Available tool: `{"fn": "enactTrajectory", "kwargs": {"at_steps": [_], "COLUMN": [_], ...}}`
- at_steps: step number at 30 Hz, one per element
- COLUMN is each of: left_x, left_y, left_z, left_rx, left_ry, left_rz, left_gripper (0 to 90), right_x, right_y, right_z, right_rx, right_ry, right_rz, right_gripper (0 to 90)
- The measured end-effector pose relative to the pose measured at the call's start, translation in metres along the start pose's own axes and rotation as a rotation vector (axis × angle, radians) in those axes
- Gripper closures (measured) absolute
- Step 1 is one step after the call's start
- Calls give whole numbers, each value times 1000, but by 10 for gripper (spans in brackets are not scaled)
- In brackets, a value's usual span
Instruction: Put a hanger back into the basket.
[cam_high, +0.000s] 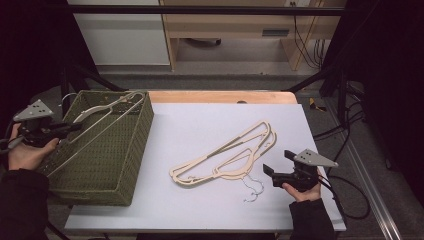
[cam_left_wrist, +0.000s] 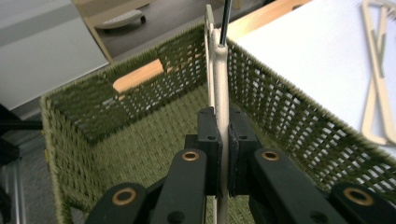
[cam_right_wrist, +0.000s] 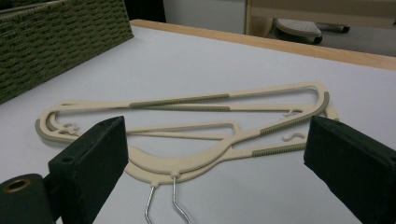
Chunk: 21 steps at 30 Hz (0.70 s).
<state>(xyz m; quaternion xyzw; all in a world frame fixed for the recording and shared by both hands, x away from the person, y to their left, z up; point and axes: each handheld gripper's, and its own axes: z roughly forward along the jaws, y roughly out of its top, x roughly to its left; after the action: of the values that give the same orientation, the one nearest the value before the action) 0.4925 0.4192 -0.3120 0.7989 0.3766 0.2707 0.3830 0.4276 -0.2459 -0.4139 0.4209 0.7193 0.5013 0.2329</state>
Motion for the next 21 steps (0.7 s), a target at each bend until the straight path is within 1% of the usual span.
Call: {"fn": "enactTrajectory", "kwargs": {"at_steps": [4, 7, 8, 9, 12, 13, 15, 18, 19, 20, 21], "left_x": [-8, -13, -16, -16, -22, -26, -29, -37, -40, -42, -44], "left_y": [-13, -21, -25, -25, -32, -33, -33, -32, -31, -31, -31], "left_z": [14, 24, 30, 30, 36, 39, 41, 47, 49, 50, 51], "left_rx": [12, 35, 42, 42, 49, 56, 60, 114, 129, 139, 147], "left_ry": [9, 22, 23, 23, 24, 28, 32, 30, 20, 20, 26], "left_rz": [-17, -18, -22, -22, -29, -27, -26, -6, -7, -6, 4], "left_gripper": [859, 859, 859, 859, 858, 857, 856, 845, 841, 832, 827], "right_x": [0, 0, 0, 1, 1, 1, 1, 1, 2, 2, 3], "right_y": [0, 0, 0, 0, 0, 0, 0, 0, 0, 0, 0], "right_z": [0, 1, 1, 1, 0, 0, 0, 0, 0, 0, 0], "right_rx": [-1, -1, 2, 2, 0, -1, -2, 0, -2, -1, -2], "right_ry": [2, 1, 0, 1, 6, 5, 3, 7, 6, 7, 5], "right_rz": [1, -3, -2, -1, -1, 2, 0, -3, -1, -2, -4], "right_gripper": [69, 69, 69, 69, 69, 69, 69, 69, 69, 69, 70]}}
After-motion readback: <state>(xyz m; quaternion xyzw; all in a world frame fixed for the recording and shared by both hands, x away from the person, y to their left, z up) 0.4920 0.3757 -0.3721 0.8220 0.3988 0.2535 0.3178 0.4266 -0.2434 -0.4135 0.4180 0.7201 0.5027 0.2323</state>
